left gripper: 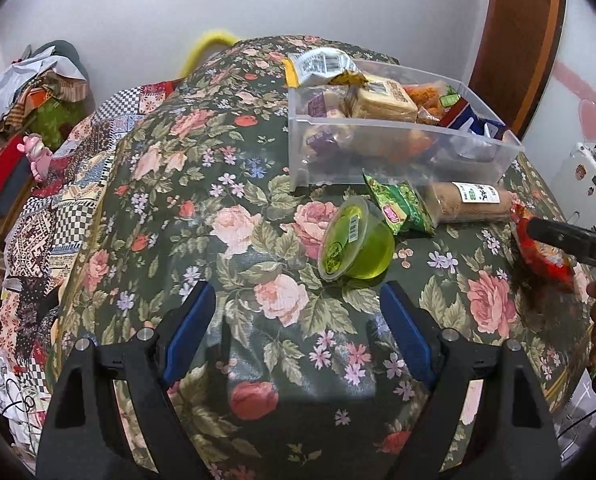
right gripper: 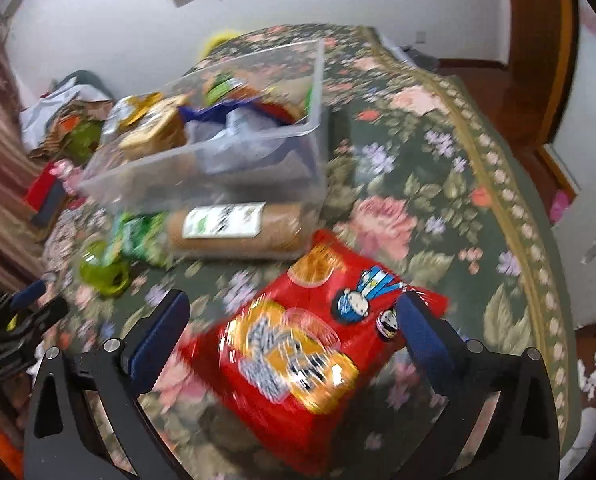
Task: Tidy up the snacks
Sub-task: 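Move both open tools back over the remaining snacks, then grasp the red snack bag with the right tool while the left grasps the green jelly cup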
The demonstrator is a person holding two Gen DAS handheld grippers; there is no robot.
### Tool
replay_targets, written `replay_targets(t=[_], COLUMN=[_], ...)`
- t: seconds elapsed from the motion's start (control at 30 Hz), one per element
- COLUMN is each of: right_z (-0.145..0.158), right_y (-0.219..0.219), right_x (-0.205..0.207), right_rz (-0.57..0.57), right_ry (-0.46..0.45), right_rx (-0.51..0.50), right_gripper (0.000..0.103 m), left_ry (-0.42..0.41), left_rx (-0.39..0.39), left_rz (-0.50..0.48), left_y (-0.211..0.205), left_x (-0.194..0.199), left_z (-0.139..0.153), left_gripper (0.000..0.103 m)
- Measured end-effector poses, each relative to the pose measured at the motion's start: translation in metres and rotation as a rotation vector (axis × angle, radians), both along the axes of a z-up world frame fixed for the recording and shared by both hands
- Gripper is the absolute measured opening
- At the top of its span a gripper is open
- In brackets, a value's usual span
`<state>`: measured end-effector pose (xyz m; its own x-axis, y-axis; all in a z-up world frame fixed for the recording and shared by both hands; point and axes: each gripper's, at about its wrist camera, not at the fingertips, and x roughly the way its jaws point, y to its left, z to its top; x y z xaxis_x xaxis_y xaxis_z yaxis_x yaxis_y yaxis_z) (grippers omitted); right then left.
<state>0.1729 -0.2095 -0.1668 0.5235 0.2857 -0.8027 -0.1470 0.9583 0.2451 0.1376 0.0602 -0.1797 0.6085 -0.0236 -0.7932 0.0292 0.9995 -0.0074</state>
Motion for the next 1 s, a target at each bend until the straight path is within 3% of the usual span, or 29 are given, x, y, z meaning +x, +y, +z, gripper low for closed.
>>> replay_targets(t=[0.2, 0.43, 0.6, 0.67, 0.87, 1.0], right_z=[-0.015, -0.019, -0.020, -0.020, -0.025, -0.020], right_y=[-0.007, -0.031, -0.032, -0.027, -0.022, -0.032], right_x=[-0.001, -0.011, -0.005, -0.002, 0.003, -0.005], right_rz=[-0.010, -0.012, -0.005, -0.011, -0.001, -0.009], right_ry=[-0.009, 0.017, 0.021, 0.014, -0.032, -0.033], right_rx=[-0.094, -0.095, -0.053, -0.058, -0.111, -0.047], right_gripper=[0.103, 0.100, 0.093, 0.093, 0.074, 0.074], left_ry=[0.014, 0.022, 0.101, 0.090, 0.042, 0.022], left_rx=[-0.021, -0.036, -0.089, -0.080, -0.055, -0.056], left_rz=[-0.018, -0.052, -0.046, -0.032, -0.029, -0.026], left_y=[-0.007, -0.024, -0.029, -0.029, -0.032, -0.030], left_x=[0.014, 0.032, 0.050, 0.052, 0.047, 0.041], left_z=[-0.008, -0.016, -0.032, -0.034, -0.032, -0.022], left_gripper=[0.085, 0.084, 0.055, 0.052, 0.045, 0.042])
